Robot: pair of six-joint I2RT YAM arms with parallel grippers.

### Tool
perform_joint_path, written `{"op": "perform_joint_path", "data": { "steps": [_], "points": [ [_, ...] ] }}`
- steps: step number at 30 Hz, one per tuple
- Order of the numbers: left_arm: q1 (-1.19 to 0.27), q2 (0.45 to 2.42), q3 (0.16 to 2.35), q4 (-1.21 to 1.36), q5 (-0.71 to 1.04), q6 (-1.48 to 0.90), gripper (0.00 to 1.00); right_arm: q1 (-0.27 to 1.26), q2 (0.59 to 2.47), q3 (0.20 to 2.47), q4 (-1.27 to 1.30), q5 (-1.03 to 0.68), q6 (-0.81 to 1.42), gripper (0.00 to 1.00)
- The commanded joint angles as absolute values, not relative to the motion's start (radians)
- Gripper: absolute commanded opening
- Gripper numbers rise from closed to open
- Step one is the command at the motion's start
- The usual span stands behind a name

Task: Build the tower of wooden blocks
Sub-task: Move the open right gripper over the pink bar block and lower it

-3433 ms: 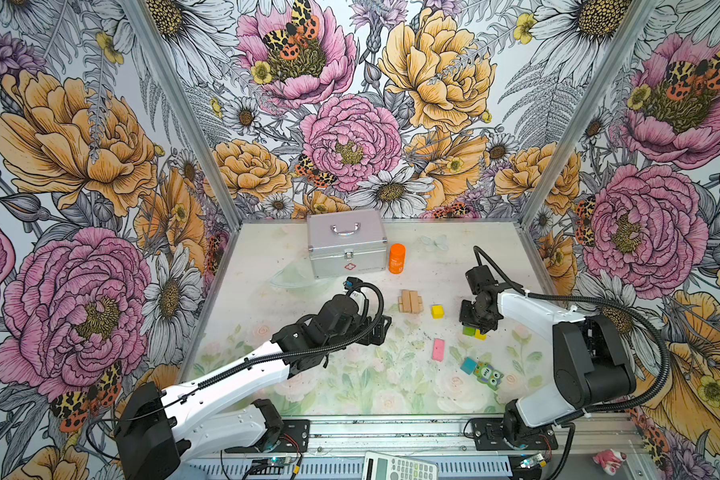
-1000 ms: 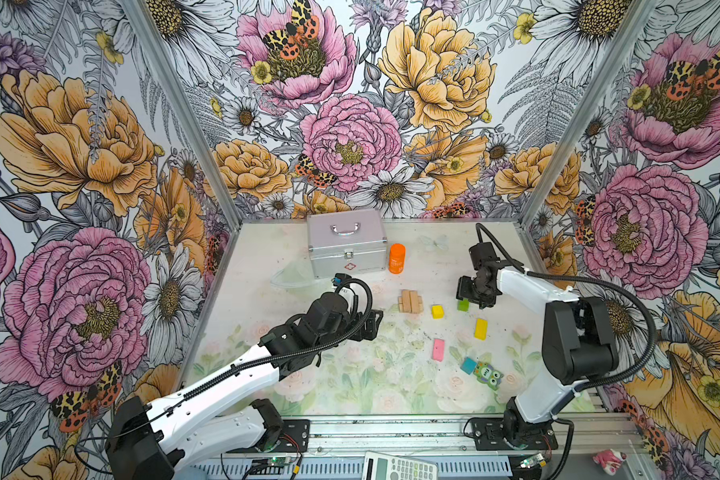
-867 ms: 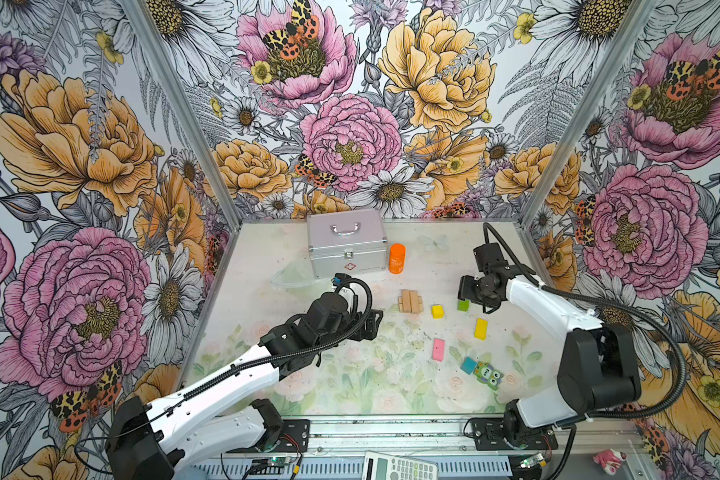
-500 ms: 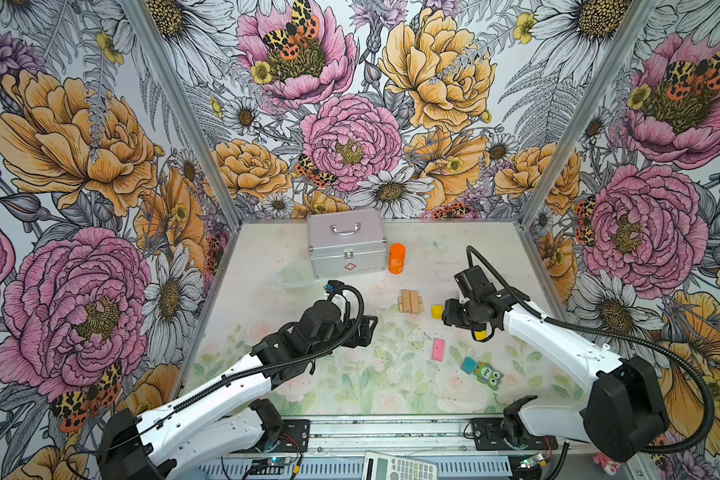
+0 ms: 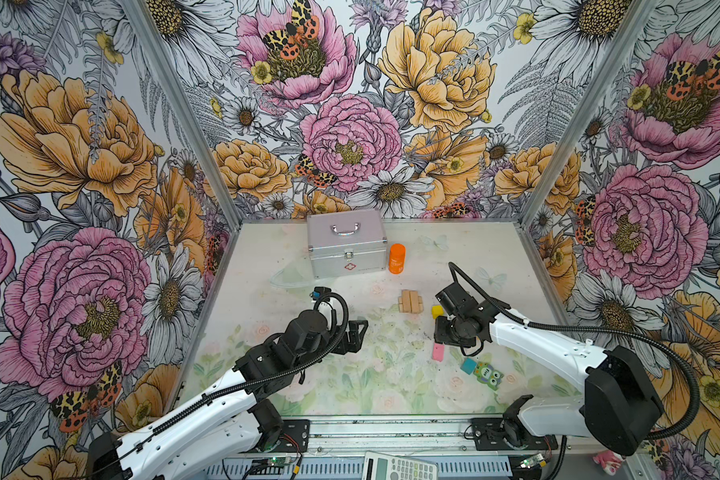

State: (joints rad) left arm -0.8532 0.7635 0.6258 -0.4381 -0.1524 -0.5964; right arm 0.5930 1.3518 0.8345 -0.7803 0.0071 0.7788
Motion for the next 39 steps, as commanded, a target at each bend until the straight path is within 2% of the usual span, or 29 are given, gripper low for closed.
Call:
{"op": "perform_joint_path", "data": {
  "steps": [1,15,39],
  "points": [
    [-0.847,0.762,0.618,-0.448,-0.179,-0.606,0.99,0.618,1.395,0.838,-0.756,0.035,0.807,0.51],
    [-0.82,0.772,0.624,-0.446,-0.16,-0.593,0.99,0.638,1.474,0.842,-0.732,0.028,0.802,0.44],
    [-0.809,0.778,0.634,-0.443,-0.135,-0.572,0.99,0.655,1.508,0.818,-0.721,0.044,0.834,0.41]
  ]
}}
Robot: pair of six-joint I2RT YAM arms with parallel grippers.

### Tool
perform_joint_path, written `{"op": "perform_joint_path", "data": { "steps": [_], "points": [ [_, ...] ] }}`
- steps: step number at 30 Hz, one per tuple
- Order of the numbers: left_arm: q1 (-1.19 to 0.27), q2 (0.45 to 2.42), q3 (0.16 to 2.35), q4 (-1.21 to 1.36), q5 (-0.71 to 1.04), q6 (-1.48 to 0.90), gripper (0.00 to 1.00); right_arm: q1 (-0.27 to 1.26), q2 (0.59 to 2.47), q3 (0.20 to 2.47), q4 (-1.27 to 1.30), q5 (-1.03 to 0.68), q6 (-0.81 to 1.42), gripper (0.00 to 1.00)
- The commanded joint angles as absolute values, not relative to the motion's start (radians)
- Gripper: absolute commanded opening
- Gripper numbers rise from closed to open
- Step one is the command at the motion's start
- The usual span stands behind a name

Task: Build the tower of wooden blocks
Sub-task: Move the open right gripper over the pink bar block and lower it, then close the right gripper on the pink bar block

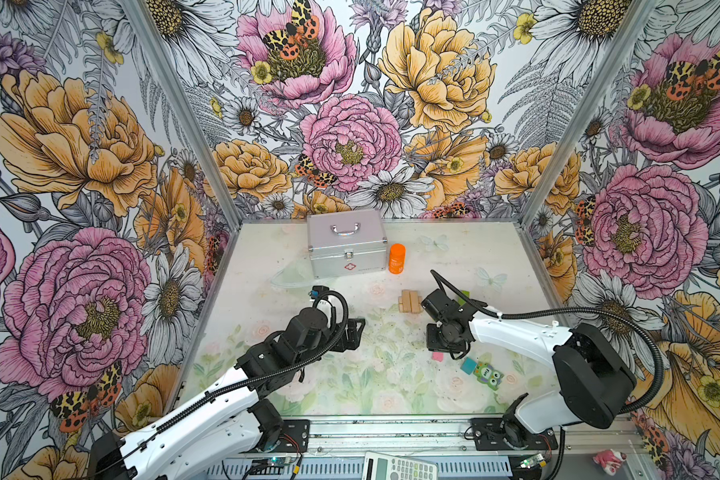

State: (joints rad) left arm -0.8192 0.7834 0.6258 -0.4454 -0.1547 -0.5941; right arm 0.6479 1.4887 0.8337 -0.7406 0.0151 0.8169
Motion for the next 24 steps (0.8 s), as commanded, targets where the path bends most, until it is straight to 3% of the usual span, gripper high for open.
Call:
{"op": "perform_joint_path", "data": {
  "steps": [1,10,24],
  "points": [
    [-0.807,0.775,0.634,-0.443,-0.135,-0.572,0.99,0.656,1.511,0.818,-0.722,0.047,0.835,0.41],
    [-0.807,0.772,0.631,-0.443,-0.135,-0.569,0.99,0.663,1.475,0.817,-0.724,0.051,0.841,0.41],
    [-0.804,0.782,0.637,-0.436,-0.13,-0.565,0.99,0.661,1.41,0.805,-0.765,0.111,0.884,0.49]
  ]
}}
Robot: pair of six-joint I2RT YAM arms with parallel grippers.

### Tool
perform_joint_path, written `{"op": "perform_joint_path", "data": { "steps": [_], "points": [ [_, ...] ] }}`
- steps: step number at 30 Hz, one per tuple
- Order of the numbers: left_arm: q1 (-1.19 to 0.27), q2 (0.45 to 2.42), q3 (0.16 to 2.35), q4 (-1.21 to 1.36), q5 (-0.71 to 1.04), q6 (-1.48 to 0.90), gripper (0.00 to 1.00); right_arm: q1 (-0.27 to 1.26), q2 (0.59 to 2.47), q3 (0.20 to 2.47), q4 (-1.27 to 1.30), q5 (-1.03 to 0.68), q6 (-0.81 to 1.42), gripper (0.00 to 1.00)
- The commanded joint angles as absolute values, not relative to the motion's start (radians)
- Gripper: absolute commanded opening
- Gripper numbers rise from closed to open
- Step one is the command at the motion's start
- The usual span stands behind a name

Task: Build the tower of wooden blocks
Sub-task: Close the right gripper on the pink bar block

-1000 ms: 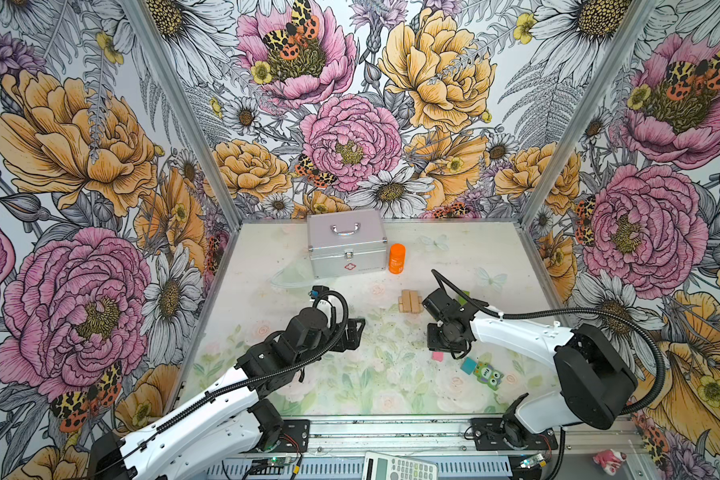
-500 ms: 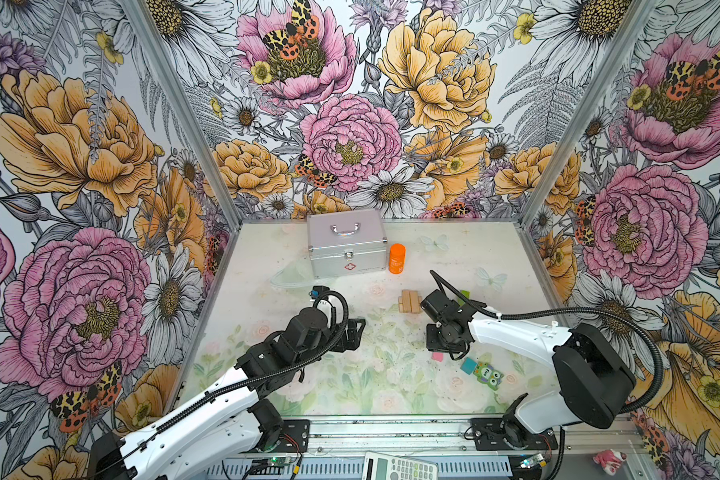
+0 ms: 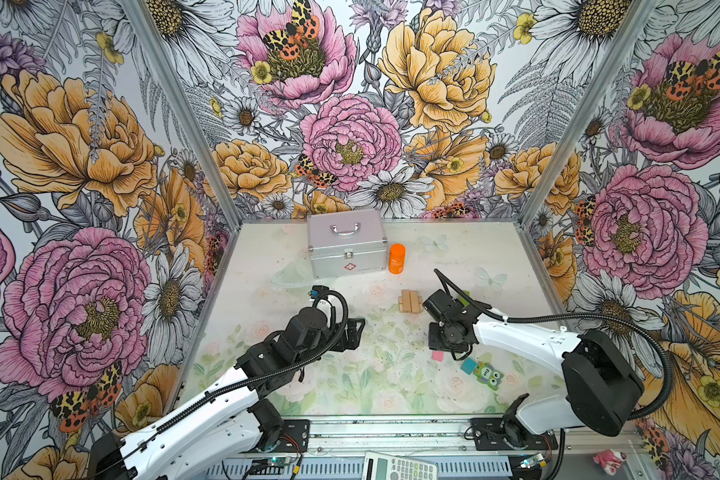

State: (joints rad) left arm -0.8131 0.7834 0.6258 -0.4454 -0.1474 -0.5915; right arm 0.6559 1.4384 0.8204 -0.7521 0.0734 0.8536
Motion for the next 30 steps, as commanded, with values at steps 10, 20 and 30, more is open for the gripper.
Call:
{"op": "perform_joint_path", "data": {
  "steps": [10,20,30],
  "points": [
    [-0.803,0.787,0.638,-0.434,-0.124,-0.56,0.99,0.661,1.411,0.795,-0.756,0.118,0.911,0.5],
    [-0.798,0.775,0.622,-0.437,-0.123,-0.561,0.99,0.661,1.45,0.789,-0.709,0.081,0.911,0.45],
    [-0.786,0.785,0.626,-0.434,-0.12,-0.557,0.99,0.661,1.487,0.793,-0.69,0.071,0.908,0.44]
  ]
}}
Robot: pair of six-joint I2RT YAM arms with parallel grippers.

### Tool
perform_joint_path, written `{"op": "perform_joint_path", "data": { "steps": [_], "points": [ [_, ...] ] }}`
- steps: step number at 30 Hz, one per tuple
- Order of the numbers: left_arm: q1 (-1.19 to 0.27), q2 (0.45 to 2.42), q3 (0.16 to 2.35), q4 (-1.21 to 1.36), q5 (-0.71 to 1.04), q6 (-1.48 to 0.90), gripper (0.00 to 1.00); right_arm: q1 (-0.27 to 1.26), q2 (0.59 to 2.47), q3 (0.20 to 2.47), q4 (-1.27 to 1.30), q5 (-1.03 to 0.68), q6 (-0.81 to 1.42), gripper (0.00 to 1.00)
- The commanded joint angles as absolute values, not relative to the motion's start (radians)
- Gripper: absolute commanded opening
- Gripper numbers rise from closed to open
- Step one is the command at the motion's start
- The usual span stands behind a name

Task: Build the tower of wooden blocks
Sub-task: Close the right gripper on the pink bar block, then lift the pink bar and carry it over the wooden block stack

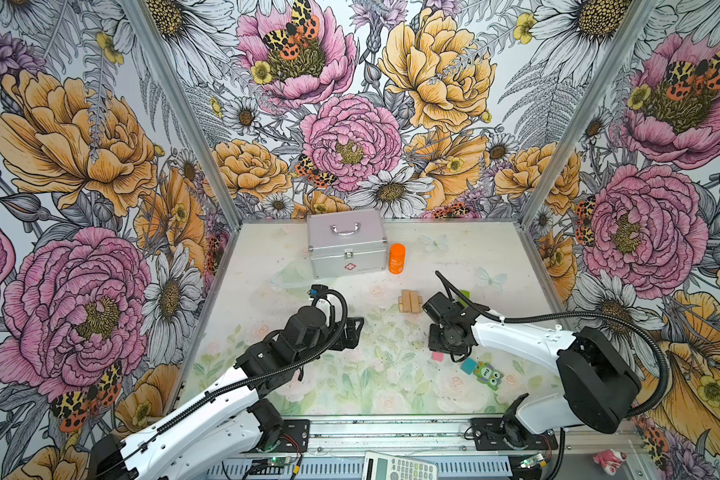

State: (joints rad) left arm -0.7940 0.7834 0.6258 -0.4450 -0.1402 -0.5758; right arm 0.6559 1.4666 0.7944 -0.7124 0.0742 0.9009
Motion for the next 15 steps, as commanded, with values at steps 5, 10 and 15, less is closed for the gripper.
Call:
{"op": "perform_joint_path", "data": {
  "steps": [5,10,15],
  "points": [
    [-0.783,0.792,0.624,-0.433,-0.117,-0.555,0.99,0.663,1.515,0.793,-0.686,0.066,0.905,0.39],
    [-0.776,0.792,0.624,-0.433,-0.115,-0.553,0.99,0.663,1.52,0.803,-0.688,0.062,0.902,0.32],
    [-0.773,0.788,0.623,-0.431,-0.112,-0.552,0.99,0.663,1.522,0.819,-0.69,0.053,0.895,0.28]
  ]
}}
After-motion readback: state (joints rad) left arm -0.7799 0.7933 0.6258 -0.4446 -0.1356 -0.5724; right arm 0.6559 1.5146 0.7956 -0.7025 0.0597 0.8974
